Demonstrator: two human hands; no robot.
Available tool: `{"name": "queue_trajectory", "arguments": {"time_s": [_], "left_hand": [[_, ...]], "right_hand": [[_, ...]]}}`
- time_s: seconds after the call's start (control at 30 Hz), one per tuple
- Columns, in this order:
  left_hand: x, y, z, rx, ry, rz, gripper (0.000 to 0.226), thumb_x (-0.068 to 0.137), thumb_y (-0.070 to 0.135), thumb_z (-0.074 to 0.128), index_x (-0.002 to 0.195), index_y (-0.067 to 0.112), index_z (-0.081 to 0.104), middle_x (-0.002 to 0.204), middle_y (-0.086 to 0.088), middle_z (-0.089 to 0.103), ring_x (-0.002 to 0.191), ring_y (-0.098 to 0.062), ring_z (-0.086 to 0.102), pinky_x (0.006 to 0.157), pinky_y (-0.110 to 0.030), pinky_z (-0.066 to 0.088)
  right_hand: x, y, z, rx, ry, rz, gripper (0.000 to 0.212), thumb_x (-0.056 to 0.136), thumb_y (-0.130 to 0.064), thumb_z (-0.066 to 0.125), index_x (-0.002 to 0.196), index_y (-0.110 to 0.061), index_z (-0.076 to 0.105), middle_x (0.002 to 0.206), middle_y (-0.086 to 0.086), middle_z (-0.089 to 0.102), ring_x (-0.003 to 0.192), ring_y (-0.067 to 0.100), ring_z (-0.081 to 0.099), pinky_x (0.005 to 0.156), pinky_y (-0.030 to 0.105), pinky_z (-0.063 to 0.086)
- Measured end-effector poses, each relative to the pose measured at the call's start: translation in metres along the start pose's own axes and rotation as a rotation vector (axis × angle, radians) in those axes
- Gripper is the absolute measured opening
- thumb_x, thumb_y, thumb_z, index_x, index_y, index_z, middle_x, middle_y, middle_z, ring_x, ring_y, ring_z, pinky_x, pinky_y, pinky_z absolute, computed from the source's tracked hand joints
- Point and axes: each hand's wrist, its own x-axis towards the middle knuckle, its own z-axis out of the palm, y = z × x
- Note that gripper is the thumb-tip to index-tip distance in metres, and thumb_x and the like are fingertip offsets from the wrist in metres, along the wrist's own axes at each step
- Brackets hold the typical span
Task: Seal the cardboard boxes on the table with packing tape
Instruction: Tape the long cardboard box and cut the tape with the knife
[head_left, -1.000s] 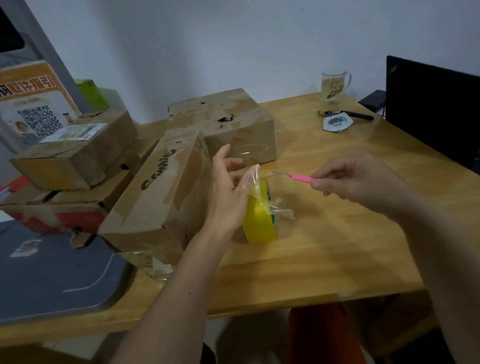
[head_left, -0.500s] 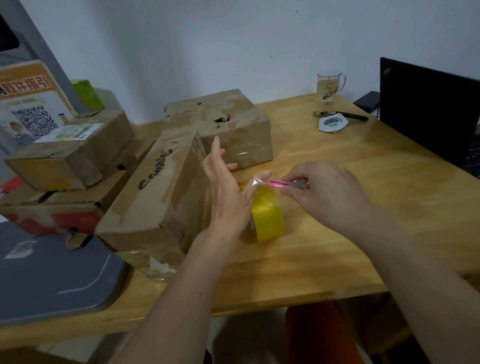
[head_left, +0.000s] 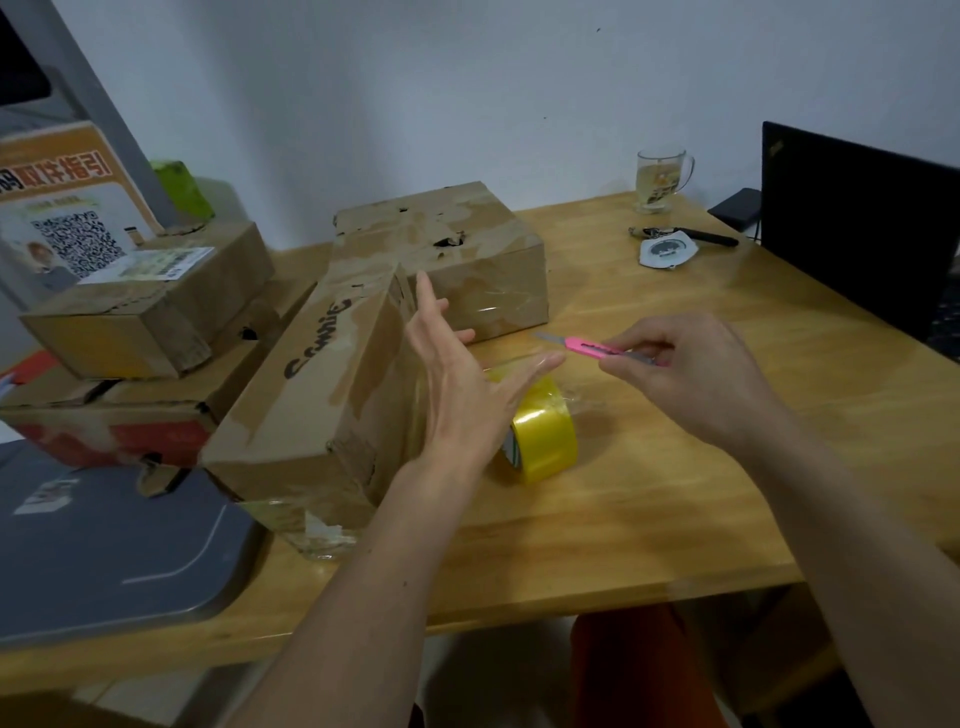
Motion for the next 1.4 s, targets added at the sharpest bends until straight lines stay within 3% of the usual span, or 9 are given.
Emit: {"name": "queue_trajectory", "arguments": {"time_s": [0.13,0.27,0.43,0.57,0.7,1.03,1.17,1.27,1.4], "left_hand": [[-0.002,-0.002,0.000,-0.078,-0.003,-0.017,0.127,0.054,0.062,0.077,0.155,0.025,0.008,0.131,0.006,0.036,0.110,-0.010,0.054,0.084,-0.019,0.051],[-0.003,-0.009,-0.003,-0.150,-0.079,-0.075,0.072,0.059,0.046,0.083,0.119,0.028,0.047,0.108,0.001,0.058,0.099,-0.003,0.063,0.086,-0.016,0.052],[0.001,-0.013,-0.008,-0.165,-0.072,-0.110,0.033,0.076,0.021,0.084,0.092,0.020,0.054,0.098,-0.006,0.065,0.085,0.002,0.066,0.073,-0.012,0.051],[0.005,-0.009,-0.006,-0.113,-0.057,-0.106,0.043,0.076,0.025,0.084,0.100,0.024,0.049,0.096,0.001,0.061,0.079,0.012,0.061,0.068,-0.007,0.048],[0.010,-0.005,-0.008,-0.097,-0.043,-0.156,0.050,0.080,0.043,0.077,0.112,0.023,0.043,0.102,0.004,0.058,0.080,0.016,0.057,0.067,-0.003,0.044],[0.000,0.006,-0.010,-0.148,-0.100,-0.150,0.074,0.064,0.067,0.058,0.122,0.024,0.040,0.107,0.008,0.056,0.088,0.015,0.055,0.072,-0.003,0.043],[-0.001,0.006,-0.008,-0.179,-0.125,-0.159,0.074,0.066,0.065,0.058,0.125,0.025,0.036,0.114,0.002,0.055,0.099,0.002,0.055,0.075,-0.003,0.043],[-0.001,0.007,-0.006,-0.174,-0.128,-0.169,0.078,0.063,0.067,0.060,0.126,0.029,0.033,0.116,0.002,0.054,0.102,0.001,0.055,0.076,-0.005,0.045],[-0.001,0.005,-0.004,-0.133,-0.130,-0.170,0.093,0.061,0.073,0.060,0.137,0.026,0.033,0.116,0.008,0.053,0.104,0.000,0.054,0.077,-0.013,0.044]], "right_hand": [[0.000,0.004,-0.001,0.010,-0.051,-0.004,0.009,0.083,-0.034,0.073,0.091,-0.031,0.072,0.074,-0.012,0.064,0.066,0.007,0.057,0.063,0.038,0.052],[-0.001,0.004,0.001,0.118,-0.096,-0.027,0.019,0.087,-0.018,0.070,0.084,-0.029,0.054,0.069,-0.007,0.069,0.061,0.007,0.062,0.060,0.036,0.052],[-0.007,-0.001,-0.007,0.031,-0.234,-0.094,0.039,0.090,-0.057,0.040,0.086,-0.027,0.064,0.072,-0.012,0.066,0.066,0.001,0.057,0.066,0.037,0.050],[-0.010,-0.006,-0.013,-0.073,-0.509,-0.013,0.067,0.083,-0.068,0.021,0.111,-0.024,0.063,0.113,-0.010,0.062,0.105,0.010,0.055,0.092,0.036,0.044],[-0.010,-0.004,-0.014,-0.187,-0.579,-0.054,0.046,0.098,-0.050,0.027,0.106,-0.021,0.060,0.097,-0.004,0.063,0.091,0.015,0.057,0.084,0.036,0.047],[0.000,-0.004,0.003,-0.060,-0.124,-0.051,0.025,0.100,-0.033,0.044,0.112,-0.022,0.063,0.075,-0.007,0.059,0.069,0.012,0.055,0.056,0.032,0.039],[0.004,0.026,0.035,-0.403,-0.200,0.107,0.030,0.102,-0.018,0.040,0.123,-0.013,0.060,0.096,0.005,0.043,0.100,0.031,0.049,0.079,0.040,0.046],[-0.002,0.036,0.058,-0.557,-0.328,0.110,0.031,0.101,-0.017,0.044,0.127,-0.023,0.058,0.099,0.004,0.032,0.112,0.031,0.041,0.070,0.029,0.035],[0.000,0.029,0.051,-0.334,-0.066,0.045,0.033,0.096,-0.008,0.046,0.121,-0.020,0.064,0.117,0.010,0.049,0.117,0.029,0.043,0.094,0.032,0.036]]}}
